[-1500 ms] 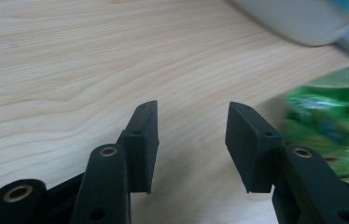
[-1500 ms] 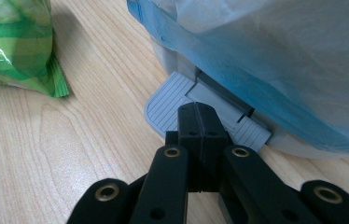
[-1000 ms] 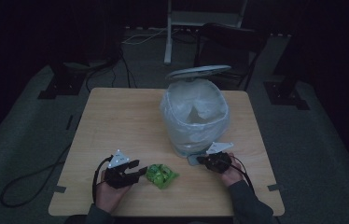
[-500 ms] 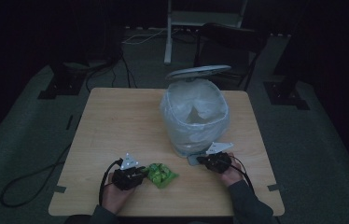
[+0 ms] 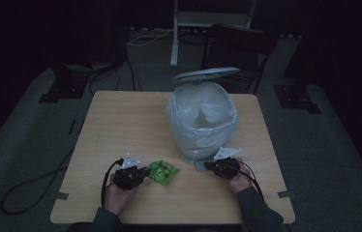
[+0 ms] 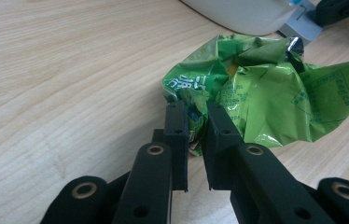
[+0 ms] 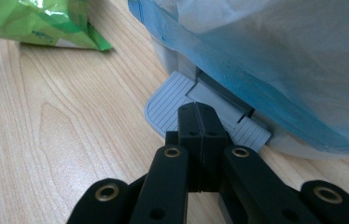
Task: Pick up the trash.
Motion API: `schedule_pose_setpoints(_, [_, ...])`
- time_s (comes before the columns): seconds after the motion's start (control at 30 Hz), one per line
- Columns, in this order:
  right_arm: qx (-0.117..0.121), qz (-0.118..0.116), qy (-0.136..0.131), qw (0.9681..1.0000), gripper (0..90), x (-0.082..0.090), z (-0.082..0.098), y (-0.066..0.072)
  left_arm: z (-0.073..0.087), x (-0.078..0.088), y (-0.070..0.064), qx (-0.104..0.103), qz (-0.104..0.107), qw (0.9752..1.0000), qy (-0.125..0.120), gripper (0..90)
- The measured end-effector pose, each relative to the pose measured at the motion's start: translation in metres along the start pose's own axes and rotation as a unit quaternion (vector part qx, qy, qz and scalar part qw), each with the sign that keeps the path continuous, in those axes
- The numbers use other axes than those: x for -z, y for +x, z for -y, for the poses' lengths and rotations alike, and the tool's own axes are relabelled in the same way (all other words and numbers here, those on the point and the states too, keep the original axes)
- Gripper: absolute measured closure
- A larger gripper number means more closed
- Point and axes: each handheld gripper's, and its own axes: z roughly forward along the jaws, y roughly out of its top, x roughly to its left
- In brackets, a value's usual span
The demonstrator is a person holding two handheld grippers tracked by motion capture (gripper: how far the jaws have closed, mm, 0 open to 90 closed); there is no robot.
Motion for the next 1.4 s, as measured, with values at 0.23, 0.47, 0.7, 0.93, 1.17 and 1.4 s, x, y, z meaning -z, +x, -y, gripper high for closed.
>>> schedule_pose_setpoints(0.23, [0.000, 0.001, 0.000, 1.0000, 90.0, 0.000, 0.000, 0.000, -0.005, 0.004, 0.009, 0.005, -0.011, 0.9999, -0.007, 82.0])
schedule_pose_setpoints(0.47, [-0.001, 0.001, 0.000, 1.0000, 90.0, 0.000, 0.000, 0.000, -0.016, 0.009, 0.018, 0.005, -0.024, 0.9995, -0.020, 82.1])
schedule_pose_setpoints(0.7, [0.000, 0.000, 0.000, 1.0000, 90.0, 0.000, 0.000, 0.000, -0.022, 0.014, 0.025, 0.005, -0.033, 0.9991, -0.028, 82.1])
schedule_pose_setpoints(0.93, [-0.001, -0.001, 0.000, 1.0000, 90.0, 0.000, 0.000, 0.000, -0.026, 0.020, 0.029, 0.008, -0.041, 0.9984, -0.038, 82.2])
schedule_pose_setpoints(1.17, [-0.002, -0.002, 0.000, 1.0000, 90.0, 0.000, 0.000, 0.000, -0.030, 0.027, 0.033, 0.013, -0.046, 0.9976, -0.049, 82.2])
schedule_pose_setpoints(1.4, [-0.001, -0.002, 0.000, 1.0000, 90.0, 0.000, 0.000, 0.000, -0.033, 0.034, 0.038, 0.016, -0.053, 0.9968, -0.058, 82.3])
